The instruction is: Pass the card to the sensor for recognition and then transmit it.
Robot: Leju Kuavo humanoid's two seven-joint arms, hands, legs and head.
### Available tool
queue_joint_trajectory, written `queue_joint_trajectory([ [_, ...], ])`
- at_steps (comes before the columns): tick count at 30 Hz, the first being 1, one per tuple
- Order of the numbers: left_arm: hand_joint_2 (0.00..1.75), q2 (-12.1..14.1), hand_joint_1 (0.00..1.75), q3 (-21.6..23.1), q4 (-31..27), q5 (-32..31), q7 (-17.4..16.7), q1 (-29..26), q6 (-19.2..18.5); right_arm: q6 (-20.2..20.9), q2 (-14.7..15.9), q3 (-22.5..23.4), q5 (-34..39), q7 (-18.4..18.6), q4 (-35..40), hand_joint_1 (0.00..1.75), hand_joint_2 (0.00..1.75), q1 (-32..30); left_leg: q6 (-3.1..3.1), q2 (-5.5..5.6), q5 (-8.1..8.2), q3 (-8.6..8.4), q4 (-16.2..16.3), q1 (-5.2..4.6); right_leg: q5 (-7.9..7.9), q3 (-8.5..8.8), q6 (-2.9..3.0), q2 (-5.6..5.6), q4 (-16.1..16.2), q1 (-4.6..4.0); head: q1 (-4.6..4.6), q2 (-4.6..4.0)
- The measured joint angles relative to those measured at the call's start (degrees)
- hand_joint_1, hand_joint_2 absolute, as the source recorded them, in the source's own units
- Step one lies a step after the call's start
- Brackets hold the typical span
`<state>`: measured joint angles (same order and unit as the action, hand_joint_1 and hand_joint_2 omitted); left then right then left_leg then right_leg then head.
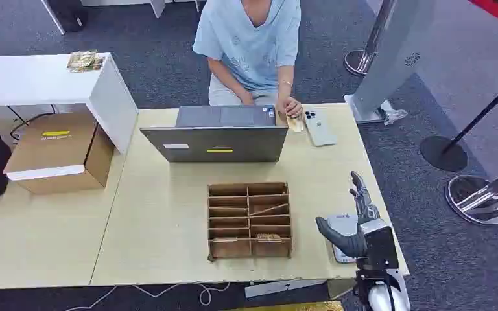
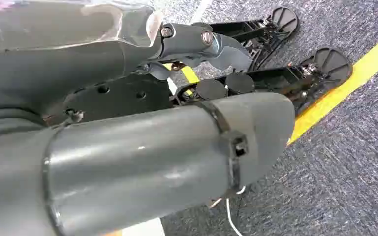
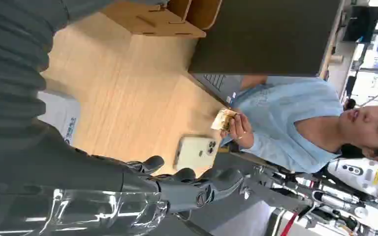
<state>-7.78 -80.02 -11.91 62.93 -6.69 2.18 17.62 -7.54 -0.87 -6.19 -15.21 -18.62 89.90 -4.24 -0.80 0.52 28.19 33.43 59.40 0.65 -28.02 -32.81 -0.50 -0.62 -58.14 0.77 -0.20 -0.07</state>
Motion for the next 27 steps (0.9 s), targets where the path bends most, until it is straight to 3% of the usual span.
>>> queue_joint_trajectory([
  [27, 0.00, 0.00, 0.00, 0.00, -0.02, 0.00, -0.37, 0.17, -1.55, -0.07, -0.07, 0.02, -0.59, 0.09, 1.16, 0.00, 1.75, -0.90, 0.00, 0.00, 0.00, 0.00, 0.00, 0.00, 0.00, 0.00, 0.00, 0.00, 0.00, 0.00, -0.02, 0.00],
])
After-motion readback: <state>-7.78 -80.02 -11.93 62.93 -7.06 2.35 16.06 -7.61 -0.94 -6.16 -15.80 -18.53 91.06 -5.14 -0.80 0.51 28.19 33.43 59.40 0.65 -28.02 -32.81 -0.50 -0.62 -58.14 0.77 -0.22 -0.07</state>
